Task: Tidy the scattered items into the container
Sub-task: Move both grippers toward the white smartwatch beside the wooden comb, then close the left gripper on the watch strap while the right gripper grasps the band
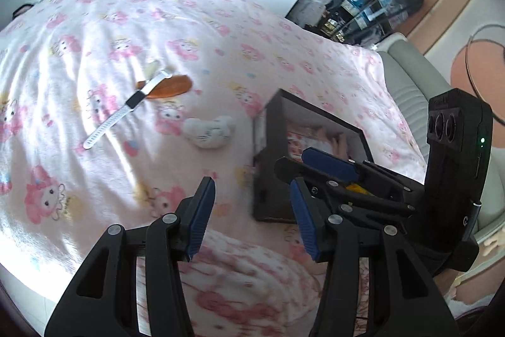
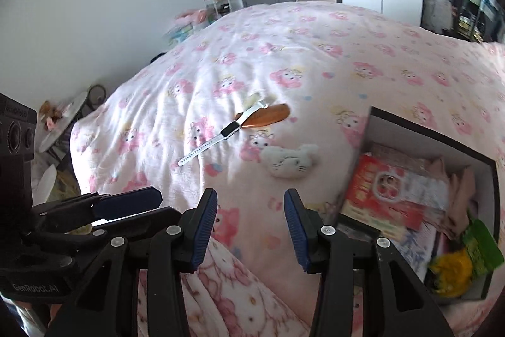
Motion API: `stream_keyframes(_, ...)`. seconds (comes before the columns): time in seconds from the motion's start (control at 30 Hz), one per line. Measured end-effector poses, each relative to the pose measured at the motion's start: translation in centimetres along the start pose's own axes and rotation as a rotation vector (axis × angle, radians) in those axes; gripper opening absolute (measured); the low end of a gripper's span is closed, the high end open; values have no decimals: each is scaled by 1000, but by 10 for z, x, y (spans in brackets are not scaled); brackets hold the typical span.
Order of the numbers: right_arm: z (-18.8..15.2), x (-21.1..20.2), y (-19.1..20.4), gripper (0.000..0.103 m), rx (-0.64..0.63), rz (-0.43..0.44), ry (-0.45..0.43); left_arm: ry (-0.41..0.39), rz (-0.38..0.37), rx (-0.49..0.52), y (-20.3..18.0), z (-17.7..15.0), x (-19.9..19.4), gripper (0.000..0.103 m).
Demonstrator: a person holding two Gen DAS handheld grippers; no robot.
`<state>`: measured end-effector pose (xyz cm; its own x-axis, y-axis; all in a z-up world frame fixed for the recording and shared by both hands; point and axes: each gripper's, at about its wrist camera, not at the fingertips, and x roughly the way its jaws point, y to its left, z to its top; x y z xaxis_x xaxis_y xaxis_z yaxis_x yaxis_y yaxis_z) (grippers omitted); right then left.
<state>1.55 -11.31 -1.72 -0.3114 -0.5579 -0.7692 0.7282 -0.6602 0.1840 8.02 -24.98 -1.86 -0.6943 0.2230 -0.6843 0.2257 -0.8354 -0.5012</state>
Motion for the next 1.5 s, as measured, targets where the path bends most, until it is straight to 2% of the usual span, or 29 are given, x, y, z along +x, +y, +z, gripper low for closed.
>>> stream_keyframes(0.1,10,21,11,40,-10,25,36,-19,9,-47,25,5,1,50)
stream_keyframes(0.2,23,43,18,40,5,90,66,-35,1,-110,55,10,3,50)
stream_keyframes(0.3,29,64,19,40,30,133,96,-36,-10,-210,99,14,13,50)
stream_keyframes(0.47,40,105,10,40,53,96,156,-13,75,-316,159,13,38,50)
stream_keyframes(0.67,55,150,5,40,72,86,200,19,134,-399,205,15,71,50)
stream_keyframes(0.8,59,187,7,40,74,79,223,15,116,-479,235,20,88,50)
stream_keyframes(0.97,60,217,4,40,76,84,245,33,100,-509,250,27,113,50)
stream_keyframes(1.0,60,221,2,40,83,78,249,46,102,-500,249,28,119,49)
stream_keyframes(1.03,62,224,-1,40,89,74,251,60,112,-485,247,29,124,29)
stream_keyframes(1.07,63,227,-2,40,97,65,251,73,120,-472,245,30,128,19)
stream_keyframes(1.1,65,230,-3,40,101,51,252,75,110,-473,244,30,128,4)
stream_keyframes(1.2,70,241,1,40,99,57,267,23,81,-493,240,24,113,1)
stream_keyframes(1.37,78,240,6,40,81,95,249,-30,121,-513,244,3,73,1)
stream_keyframes(1.5,80,246,3,40,98,109,260,-67,185,-549,253,-7,45,1)
